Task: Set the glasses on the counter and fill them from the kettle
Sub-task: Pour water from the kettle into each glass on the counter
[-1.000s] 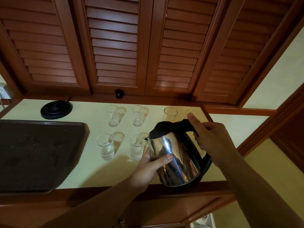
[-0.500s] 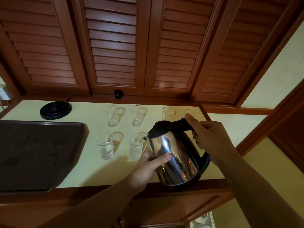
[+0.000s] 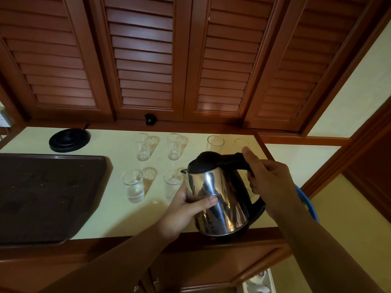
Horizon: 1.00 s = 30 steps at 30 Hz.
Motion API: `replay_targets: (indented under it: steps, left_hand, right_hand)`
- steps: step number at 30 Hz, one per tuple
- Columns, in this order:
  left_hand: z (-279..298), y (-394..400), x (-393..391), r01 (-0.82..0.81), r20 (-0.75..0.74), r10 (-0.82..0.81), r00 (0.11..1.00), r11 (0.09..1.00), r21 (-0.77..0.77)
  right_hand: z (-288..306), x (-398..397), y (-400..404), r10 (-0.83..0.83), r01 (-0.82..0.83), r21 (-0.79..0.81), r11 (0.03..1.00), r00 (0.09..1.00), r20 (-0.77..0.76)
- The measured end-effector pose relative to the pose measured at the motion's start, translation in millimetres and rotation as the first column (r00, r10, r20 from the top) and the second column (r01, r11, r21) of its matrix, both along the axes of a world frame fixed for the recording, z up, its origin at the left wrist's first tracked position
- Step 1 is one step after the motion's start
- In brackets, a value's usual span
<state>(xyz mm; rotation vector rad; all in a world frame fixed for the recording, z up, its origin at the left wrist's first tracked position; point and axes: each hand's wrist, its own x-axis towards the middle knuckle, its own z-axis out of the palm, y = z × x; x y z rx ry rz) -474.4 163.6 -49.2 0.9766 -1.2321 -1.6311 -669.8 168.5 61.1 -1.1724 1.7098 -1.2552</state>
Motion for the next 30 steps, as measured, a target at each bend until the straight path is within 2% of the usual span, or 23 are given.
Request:
replay_targets:
  steps: [5, 11, 16, 21, 26, 30]
  left_hand:
    - [8, -6, 3, -0.028, 0.057, 0.031, 0.998, 0.998, -0.048]
    - [17, -7, -15, -0.005, 0.051, 0.009, 0.999, 0.997, -0.081]
    - [18, -13, -44, 0.045, 0.064, -0.04, 0.997, 0.996, -0.075]
    - [12, -12, -73, 0.072, 0.012, -0.072, 0.997, 0.997, -0.03]
    - [7, -9, -91, 0.104, -0.04, -0.103, 0.994, 0.994, 0.025]
    - [5, -9, -102, 0.112, -0.023, -0.111, 0.994, 0.991, 0.069]
  right_hand:
    - [-3, 0, 12, -0.069, 0.073, -0.032, 0.997, 0.992, 0.105]
    - [0, -16, 26, -0.136, 0.149, -0.067, 0.987, 0.977, 0.164]
    - [1, -40, 36, -0.171, 0.184, -0.111, 0.977, 0.978, 0.123]
    - [-3, -64, 38, -0.192, 0.197, -0.176, 0.965, 0.98, 0.046]
    - [-7, -76, 37, -0.221, 0.217, -0.151, 0.964, 0.975, -0.01]
    - [-7, -82, 38, -0.252, 0.249, -0.115, 0.962, 0.968, -0.017]
